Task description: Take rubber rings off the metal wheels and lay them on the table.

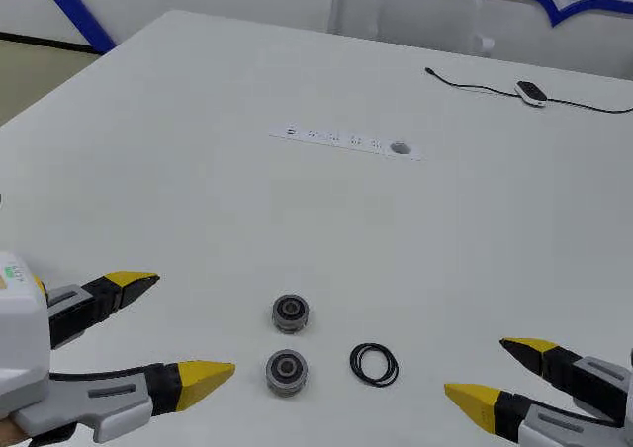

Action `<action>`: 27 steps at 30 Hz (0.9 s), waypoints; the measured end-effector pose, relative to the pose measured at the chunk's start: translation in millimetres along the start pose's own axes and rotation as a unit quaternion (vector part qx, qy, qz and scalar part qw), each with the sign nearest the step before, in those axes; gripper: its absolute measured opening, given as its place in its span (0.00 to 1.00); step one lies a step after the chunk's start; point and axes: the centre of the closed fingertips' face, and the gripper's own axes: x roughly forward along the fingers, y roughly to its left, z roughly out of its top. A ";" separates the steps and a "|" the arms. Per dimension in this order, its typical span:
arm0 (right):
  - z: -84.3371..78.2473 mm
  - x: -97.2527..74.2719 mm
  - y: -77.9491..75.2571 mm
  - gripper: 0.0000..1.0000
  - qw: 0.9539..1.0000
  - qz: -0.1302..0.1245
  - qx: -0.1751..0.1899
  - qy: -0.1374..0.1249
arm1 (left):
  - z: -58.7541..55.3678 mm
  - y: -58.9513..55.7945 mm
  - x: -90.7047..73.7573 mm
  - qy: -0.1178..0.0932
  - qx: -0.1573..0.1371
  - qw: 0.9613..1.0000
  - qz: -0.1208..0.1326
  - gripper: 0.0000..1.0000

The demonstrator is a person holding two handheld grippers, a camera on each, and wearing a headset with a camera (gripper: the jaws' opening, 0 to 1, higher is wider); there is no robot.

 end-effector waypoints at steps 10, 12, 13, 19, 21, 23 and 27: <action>-1.3 -0.3 4.8 0.67 0.999 0.009 -0.029 0.022 | -15.9 -6.9 -1.5 0.027 0.008 1.000 -0.006 0.89; 0.6 0.4 6.4 0.68 0.999 0.010 -0.035 0.023 | -19.3 -9.2 -1.5 0.033 0.010 0.999 -0.009 0.92; 1.8 0.9 7.4 0.69 0.999 0.010 -0.037 0.023 | -20.9 -10.5 -1.6 0.035 0.009 0.999 -0.010 0.93; 7.3 3.6 10.3 0.72 0.999 0.010 -0.045 0.020 | -29.1 -15.8 -2.3 0.046 0.006 0.999 -0.017 0.97; 9.3 4.7 11.0 0.73 0.999 0.010 -0.046 0.018 | -31.8 -17.8 -2.5 0.050 0.005 0.999 -0.020 0.98; 10.9 5.5 11.2 0.74 0.999 0.009 -0.047 0.017 | -33.7 -19.0 -2.5 0.053 0.004 0.998 -0.022 1.00; 11.7 6.6 11.1 0.76 0.999 0.006 -0.049 0.018 | -35.9 -19.3 -2.7 0.056 0.001 0.998 -0.021 1.00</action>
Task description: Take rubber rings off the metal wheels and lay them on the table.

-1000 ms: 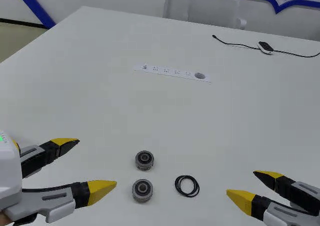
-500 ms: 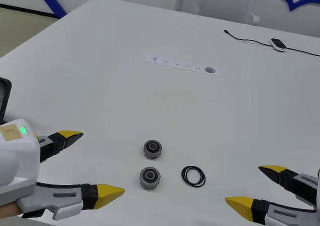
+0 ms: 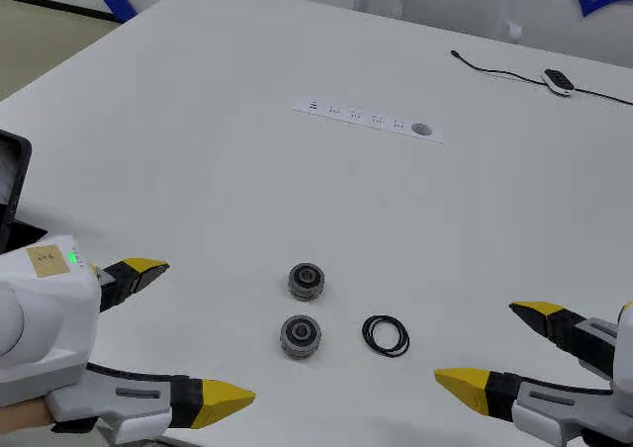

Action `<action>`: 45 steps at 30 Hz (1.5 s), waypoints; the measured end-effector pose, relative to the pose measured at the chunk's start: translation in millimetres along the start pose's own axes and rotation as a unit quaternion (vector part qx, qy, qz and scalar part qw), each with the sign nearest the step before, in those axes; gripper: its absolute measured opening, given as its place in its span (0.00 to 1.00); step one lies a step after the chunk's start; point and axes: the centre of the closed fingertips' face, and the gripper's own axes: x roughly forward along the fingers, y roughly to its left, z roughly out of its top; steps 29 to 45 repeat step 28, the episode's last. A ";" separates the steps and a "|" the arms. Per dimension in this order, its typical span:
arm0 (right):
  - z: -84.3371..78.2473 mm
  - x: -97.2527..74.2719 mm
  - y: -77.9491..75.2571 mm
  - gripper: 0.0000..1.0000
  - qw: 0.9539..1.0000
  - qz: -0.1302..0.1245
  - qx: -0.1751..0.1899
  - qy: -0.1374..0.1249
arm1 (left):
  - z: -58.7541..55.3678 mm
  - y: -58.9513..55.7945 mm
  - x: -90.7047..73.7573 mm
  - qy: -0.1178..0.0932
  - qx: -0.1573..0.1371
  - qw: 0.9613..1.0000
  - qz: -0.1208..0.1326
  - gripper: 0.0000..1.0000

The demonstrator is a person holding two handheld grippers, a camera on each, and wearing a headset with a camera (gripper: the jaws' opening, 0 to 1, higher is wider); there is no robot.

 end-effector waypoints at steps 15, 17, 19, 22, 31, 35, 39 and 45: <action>5.0 1.8 -0.8 0.79 1.000 -0.006 -0.005 -0.006 | -3.1 0.1 -0.1 0.004 -0.006 1.000 0.003 1.00; 4.4 1.5 -1.6 0.79 1.000 -0.008 -0.006 -0.004 | -2.8 -0.1 -0.2 0.003 -0.007 1.000 0.003 1.00; 4.5 1.2 -3.0 0.79 1.000 -0.012 -0.009 -0.003 | -1.4 0.0 -0.2 -0.001 -0.010 1.000 0.004 1.00; 6.5 0.7 -4.4 0.79 1.000 -0.015 -0.007 -0.005 | -2.3 0.2 0.0 0.002 -0.008 1.000 0.005 1.00; 8.0 0.1 -5.3 0.79 1.000 -0.016 -0.007 -0.005 | -2.6 -0.6 1.0 0.004 -0.006 1.000 0.003 1.00; 8.0 0.1 -5.3 0.79 1.000 -0.016 -0.007 -0.005 | -2.6 -0.6 1.0 0.004 -0.006 1.000 0.003 1.00; 8.0 0.1 -5.3 0.79 1.000 -0.016 -0.007 -0.005 | -2.6 -0.6 1.0 0.004 -0.006 1.000 0.003 1.00; 8.0 0.1 -5.3 0.79 1.000 -0.016 -0.007 -0.005 | -2.6 -0.6 1.0 0.004 -0.006 1.000 0.003 1.00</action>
